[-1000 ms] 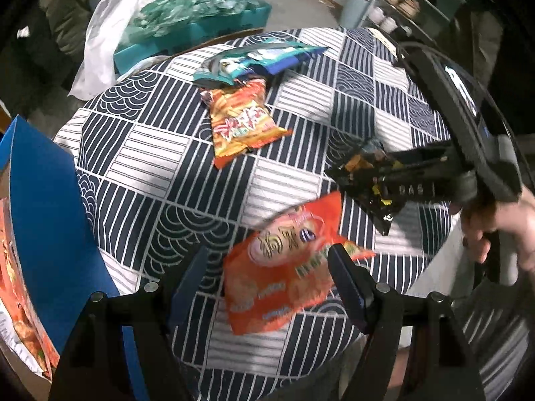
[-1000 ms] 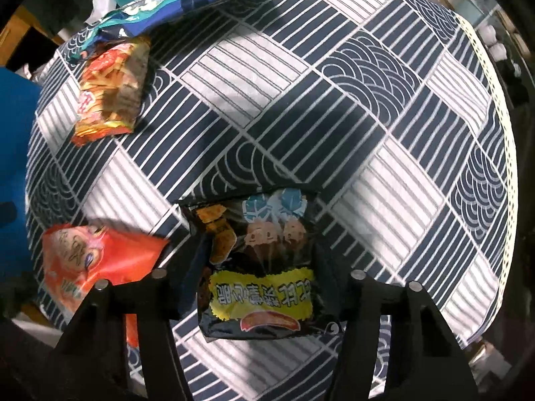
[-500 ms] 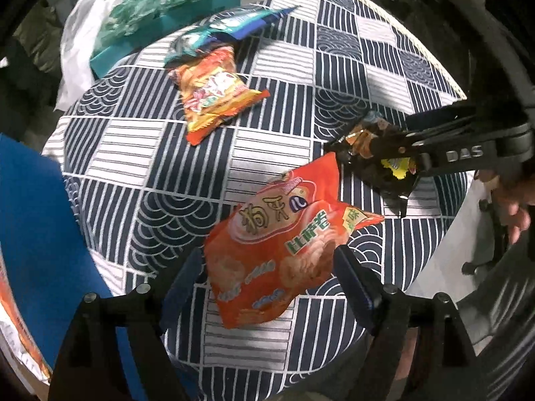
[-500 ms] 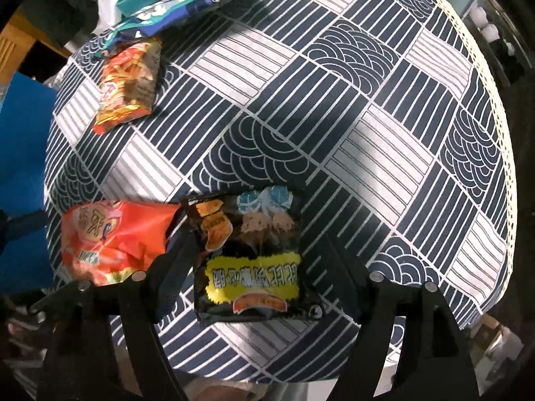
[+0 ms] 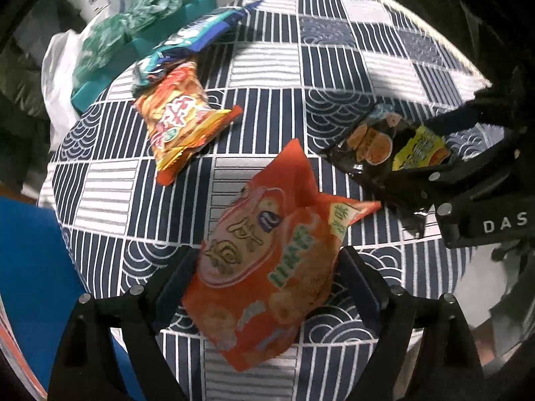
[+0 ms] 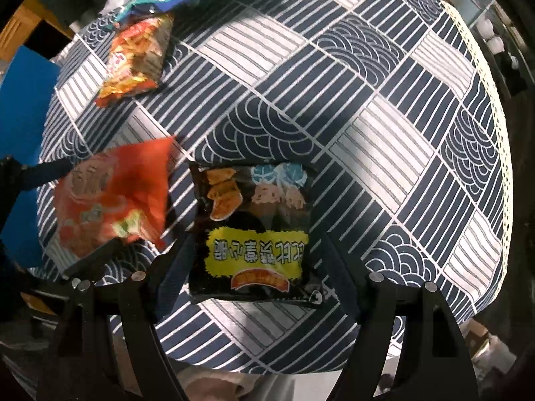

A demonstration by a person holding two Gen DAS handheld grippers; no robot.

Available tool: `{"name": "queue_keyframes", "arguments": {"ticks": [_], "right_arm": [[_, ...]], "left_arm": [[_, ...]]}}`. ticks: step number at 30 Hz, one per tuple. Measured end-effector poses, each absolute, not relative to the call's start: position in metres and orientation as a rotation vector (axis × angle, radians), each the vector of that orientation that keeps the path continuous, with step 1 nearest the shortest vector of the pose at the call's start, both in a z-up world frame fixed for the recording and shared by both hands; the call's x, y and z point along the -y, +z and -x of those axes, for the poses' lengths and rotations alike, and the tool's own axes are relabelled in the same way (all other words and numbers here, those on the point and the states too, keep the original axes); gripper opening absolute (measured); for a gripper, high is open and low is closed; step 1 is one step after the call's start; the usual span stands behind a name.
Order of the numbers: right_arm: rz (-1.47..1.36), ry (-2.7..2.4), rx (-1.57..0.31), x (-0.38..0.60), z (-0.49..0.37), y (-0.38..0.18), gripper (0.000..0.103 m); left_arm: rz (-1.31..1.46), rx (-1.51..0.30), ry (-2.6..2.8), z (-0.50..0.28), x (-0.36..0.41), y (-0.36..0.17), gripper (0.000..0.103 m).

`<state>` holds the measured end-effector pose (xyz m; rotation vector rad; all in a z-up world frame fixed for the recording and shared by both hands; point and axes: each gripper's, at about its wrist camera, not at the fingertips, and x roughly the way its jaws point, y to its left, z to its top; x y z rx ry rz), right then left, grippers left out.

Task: Organize snacks
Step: 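Lift the black bag and orange bag and carry them over the box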

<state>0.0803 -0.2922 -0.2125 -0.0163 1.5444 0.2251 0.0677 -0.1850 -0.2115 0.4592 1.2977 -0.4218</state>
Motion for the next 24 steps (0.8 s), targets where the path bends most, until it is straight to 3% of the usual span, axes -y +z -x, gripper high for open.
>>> {"name": "queue_keyframes", "arguments": {"ticks": [4, 9, 14, 17, 24], "right_arm": [[0.011, 0.226, -1.555, 0.291, -0.08, -0.22, 0.076], [0.037, 0.221, -1.566, 0.286, -0.082, -0.227, 0.076], [0.07, 0.209, -1.562, 0.273, -0.084, -0.234, 0.076], [0.087, 0.212, -1.553, 0.259, -0.081, -0.238, 0.069], [0.067, 0.215, -1.552, 0.264, -0.078, -0.234, 0.067]], "left_arm": [[-0.517, -1.298, -0.403, -0.07, 0.19, -0.222, 0.088], [-0.457, -1.296, -0.4, -0.077, 0.178, -0.221, 0.08], [-0.387, -1.29, -0.383, -0.082, 0.164, -0.217, 0.066], [-0.352, -1.285, -0.38, -0.082, 0.162, -0.212, 0.059], [-0.303, -1.301, -0.369, -0.08, 0.157, -0.206, 0.056]]}}
